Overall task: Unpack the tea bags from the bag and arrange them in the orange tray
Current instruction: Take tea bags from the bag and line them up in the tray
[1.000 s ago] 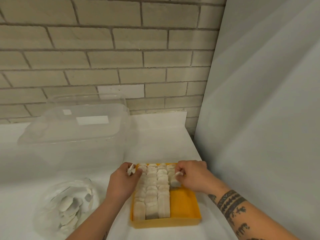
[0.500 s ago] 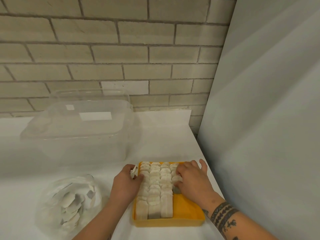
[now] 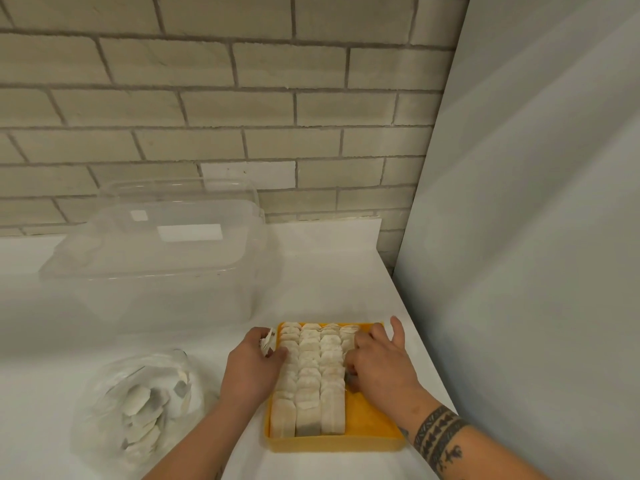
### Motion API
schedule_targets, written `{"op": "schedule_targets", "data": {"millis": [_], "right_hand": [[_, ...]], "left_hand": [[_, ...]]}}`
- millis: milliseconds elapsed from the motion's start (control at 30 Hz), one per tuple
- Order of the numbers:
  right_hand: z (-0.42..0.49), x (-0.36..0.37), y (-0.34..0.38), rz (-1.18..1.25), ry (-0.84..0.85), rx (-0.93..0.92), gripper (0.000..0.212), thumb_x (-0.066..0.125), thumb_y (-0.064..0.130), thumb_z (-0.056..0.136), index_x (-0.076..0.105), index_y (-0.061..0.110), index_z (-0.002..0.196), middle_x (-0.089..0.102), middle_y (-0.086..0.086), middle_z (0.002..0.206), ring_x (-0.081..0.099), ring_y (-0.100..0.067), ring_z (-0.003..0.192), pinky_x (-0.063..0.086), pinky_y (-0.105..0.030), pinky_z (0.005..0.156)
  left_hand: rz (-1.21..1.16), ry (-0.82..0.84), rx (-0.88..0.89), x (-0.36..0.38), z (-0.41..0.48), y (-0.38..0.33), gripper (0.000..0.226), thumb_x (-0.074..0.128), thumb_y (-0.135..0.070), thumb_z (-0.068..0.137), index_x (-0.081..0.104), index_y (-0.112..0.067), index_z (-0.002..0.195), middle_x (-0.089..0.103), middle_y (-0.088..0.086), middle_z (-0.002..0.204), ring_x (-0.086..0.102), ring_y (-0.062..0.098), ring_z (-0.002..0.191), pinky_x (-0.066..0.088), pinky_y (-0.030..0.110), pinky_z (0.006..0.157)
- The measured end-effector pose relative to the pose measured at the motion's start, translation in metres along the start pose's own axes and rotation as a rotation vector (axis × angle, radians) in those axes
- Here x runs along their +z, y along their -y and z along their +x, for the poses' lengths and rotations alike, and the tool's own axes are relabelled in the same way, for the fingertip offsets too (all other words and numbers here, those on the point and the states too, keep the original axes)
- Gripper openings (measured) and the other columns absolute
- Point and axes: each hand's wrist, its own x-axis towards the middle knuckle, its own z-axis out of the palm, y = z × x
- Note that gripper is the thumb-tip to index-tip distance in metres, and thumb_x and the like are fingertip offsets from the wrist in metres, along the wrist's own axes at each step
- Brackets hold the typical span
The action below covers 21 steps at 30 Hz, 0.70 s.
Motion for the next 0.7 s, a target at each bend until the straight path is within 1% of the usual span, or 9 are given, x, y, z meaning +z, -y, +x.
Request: {"op": "schedule_targets", "data": {"millis": [133,267,333,400,467,533,600,667,700], "right_hand": [[-0.002,-0.004,0.000,0.026,-0.008,0.018,0.019,0.064,0.043,0.089,0.072,0.029,0.099,0.055,0.007,0.119,0.035,-0.022,0.129,-0.018,-0.057,0.113],[-0.007,-0.018,-0.005,0.089,-0.073,0.039,0.028,0.067,0.046,0.084,0.070,0.030,0.107,0.048,0.011,0.125,0.033,-0.018,0.128,-0.012,-0.050,0.113],[-0.009,-0.027,-0.007,0.129,-0.159,0.059,0.022,0.062,0.041,0.089,0.069,0.031,0.106,0.046,0.014,0.127,0.033,-0.016,0.130,-0.008,-0.044,0.111],[-0.012,-0.036,-0.009,0.222,-0.236,0.085,0.018,0.058,0.041,0.094,0.068,0.035,0.107,0.046,0.019,0.126,0.031,-0.011,0.129,-0.001,-0.038,0.110],[-0.013,-0.046,-0.009,0.353,-0.324,0.105,0.013,0.059,0.041,0.096,0.068,0.038,0.105,0.047,0.024,0.120,0.032,-0.004,0.122,0.008,-0.031,0.105],[-0.012,-0.057,-0.011,0.478,-0.383,0.138,0.008,0.060,0.037,0.096,0.066,0.041,0.100,0.049,0.026,0.113,0.032,0.000,0.112,0.013,-0.027,0.097],[-0.009,-0.065,-0.020,0.622,-0.386,0.193,0.013,0.061,0.033,0.097,0.062,0.046,0.093,0.051,0.029,0.109,0.036,0.001,0.112,0.023,-0.030,0.100],[-0.008,-0.074,-0.030,0.797,-0.365,0.242,0.020,0.062,0.031,0.097,0.058,0.049,0.087,0.055,0.030,0.106,0.047,-0.003,0.113,0.037,-0.039,0.106],[-0.009,-0.078,-0.033,0.855,-0.361,0.253,0.022,0.064,0.031,0.096,0.058,0.049,0.086,0.058,0.031,0.104,0.052,-0.004,0.111,0.042,-0.042,0.106]], "left_hand": [[-0.009,0.004,-0.004,-0.002,-0.002,0.000,0.035,0.069,-0.031,0.092,0.060,-0.021,0.124,0.069,-0.005,0.093,0.063,0.015,0.085,0.044,0.028,0.072],[-0.069,-0.050,0.026,-0.006,-0.007,-0.007,0.027,0.068,-0.034,0.094,0.061,-0.022,0.116,0.066,-0.011,0.084,0.060,0.006,0.078,0.042,0.026,0.067],[-0.175,-0.080,0.031,-0.009,-0.011,-0.016,0.016,0.064,-0.037,0.095,0.060,-0.024,0.104,0.066,-0.010,0.082,0.062,0.010,0.076,0.050,0.032,0.069],[-0.353,-0.048,0.011,-0.012,-0.016,-0.027,0.011,0.059,-0.034,0.097,0.062,-0.023,0.098,0.071,-0.002,0.081,0.067,0.017,0.071,0.058,0.040,0.064],[-0.524,0.041,-0.033,-0.014,-0.021,-0.039,0.015,0.054,-0.027,0.099,0.065,-0.016,0.098,0.073,0.005,0.083,0.066,0.019,0.067,0.056,0.034,0.054],[-0.649,0.132,-0.063,-0.016,-0.025,-0.051,0.018,0.053,-0.022,0.099,0.066,-0.011,0.101,0.074,0.010,0.089,0.066,0.020,0.069,0.055,0.031,0.055],[-0.717,0.208,-0.047,-0.018,-0.029,-0.060,0.019,0.054,-0.022,0.101,0.069,-0.010,0.104,0.074,0.009,0.097,0.070,0.021,0.076,0.057,0.030,0.059],[-0.748,0.262,-0.024,-0.019,-0.030,-0.063,0.020,0.057,-0.025,0.102,0.073,-0.013,0.106,0.075,0.005,0.103,0.074,0.020,0.086,0.059,0.029,0.064],[-0.760,0.280,-0.021,-0.020,-0.030,-0.064,0.020,0.060,-0.027,0.101,0.075,-0.015,0.107,0.075,0.004,0.105,0.075,0.019,0.092,0.058,0.028,0.066]]}}
